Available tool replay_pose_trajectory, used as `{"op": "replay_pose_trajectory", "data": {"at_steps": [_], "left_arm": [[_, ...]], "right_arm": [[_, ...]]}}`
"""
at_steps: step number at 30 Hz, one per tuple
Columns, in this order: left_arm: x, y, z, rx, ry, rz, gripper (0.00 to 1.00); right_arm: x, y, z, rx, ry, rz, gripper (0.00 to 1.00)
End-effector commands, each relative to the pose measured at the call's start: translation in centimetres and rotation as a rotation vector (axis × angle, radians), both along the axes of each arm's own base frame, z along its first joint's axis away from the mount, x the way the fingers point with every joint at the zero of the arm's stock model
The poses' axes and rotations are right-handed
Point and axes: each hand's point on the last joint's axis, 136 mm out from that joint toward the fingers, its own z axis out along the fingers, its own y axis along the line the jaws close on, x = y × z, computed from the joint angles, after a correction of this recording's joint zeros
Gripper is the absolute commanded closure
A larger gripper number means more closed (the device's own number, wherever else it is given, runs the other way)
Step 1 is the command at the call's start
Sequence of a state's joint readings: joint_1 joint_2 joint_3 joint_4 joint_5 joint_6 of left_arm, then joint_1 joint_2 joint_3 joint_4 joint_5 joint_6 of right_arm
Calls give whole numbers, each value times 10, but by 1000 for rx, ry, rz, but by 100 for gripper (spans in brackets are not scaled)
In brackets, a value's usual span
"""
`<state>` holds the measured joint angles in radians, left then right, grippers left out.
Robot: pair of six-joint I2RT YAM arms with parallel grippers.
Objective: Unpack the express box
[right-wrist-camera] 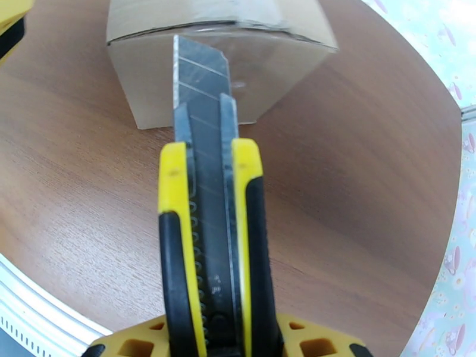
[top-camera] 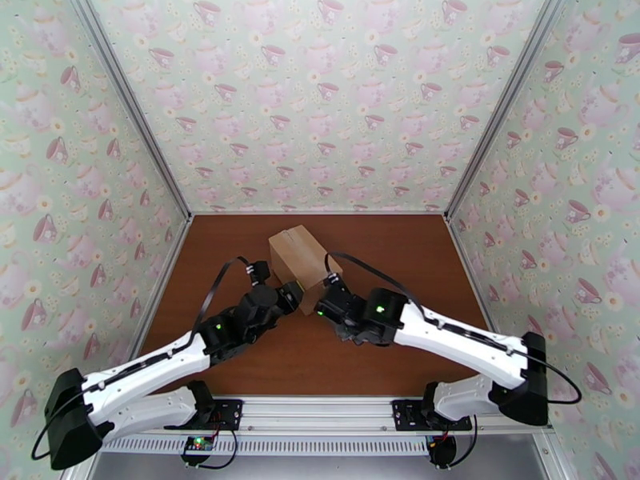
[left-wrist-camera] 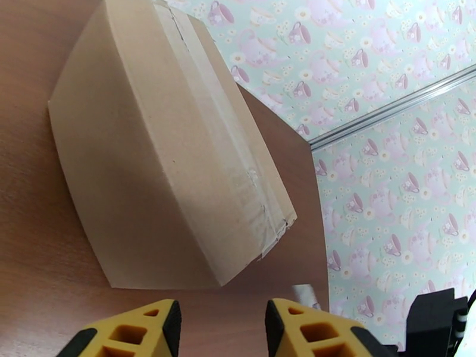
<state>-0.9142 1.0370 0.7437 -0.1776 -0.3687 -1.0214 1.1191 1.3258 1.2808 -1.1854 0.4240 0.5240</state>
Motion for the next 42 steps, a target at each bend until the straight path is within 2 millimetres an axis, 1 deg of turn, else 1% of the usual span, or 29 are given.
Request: {"op": "replay_pose_trajectory", "data": {"at_steps": [1, 4, 8, 9, 10, 11, 12, 13, 14, 20, 24, 26, 27, 32, 35, 36, 42], "left_arm": [[-5, -4, 21, 6, -30, -42, 51], [-11, -27, 29, -42, -33, -150, 39], [-19, -64, 47, -142, -76, -296, 24], [-21, -71, 49, -150, -79, -316, 14], [-23, -79, 52, -154, -89, -343, 7], [-24, -86, 56, -152, -99, -365, 6], [-25, -91, 57, -144, -103, -378, 6], [-26, -96, 58, -138, -107, -389, 6], [-25, -99, 59, -137, -107, -390, 7], [-19, -110, 58, -155, -120, -396, 15], [-13, -108, 55, -156, -122, -363, 19], [-9, -103, 53, -169, -111, -332, 28], [-7, -101, 52, -176, -108, -323, 30], [-1, -98, 50, -198, -103, -308, 34], [1, -101, 52, -205, -105, -315, 37], [2, -102, 51, -204, -102, -316, 40], [5, -110, 49, -210, -96, -335, 45]], "right_arm": [[9, -13, 13, 58, -51, -50, 100], [16, -13, 23, 86, -81, -40, 100], [24, -5, 34, 108, -107, -21, 100], [25, -2, 35, 115, -110, -15, 100], [26, 2, 38, 126, -113, -7, 100], [26, 5, 39, 138, -112, 1, 100], [26, 7, 39, 142, -106, 7, 100], [28, 15, 44, 174, -119, 14, 100], [29, 17, 46, 185, -121, 16, 100], [29, 27, 49, 233, -115, 36, 100], [27, 30, 50, 253, -113, 45, 100], [26, 31, 51, 270, -110, 54, 100], [25, 32, 51, 277, -110, 54, 100], [22, 36, 53, 318, -104, 66, 100], [22, 36, 54, 320, -104, 67, 100], [22, 36, 53, 322, -102, 67, 100], [20, 40, 57, 347, -104, 86, 100]]}}
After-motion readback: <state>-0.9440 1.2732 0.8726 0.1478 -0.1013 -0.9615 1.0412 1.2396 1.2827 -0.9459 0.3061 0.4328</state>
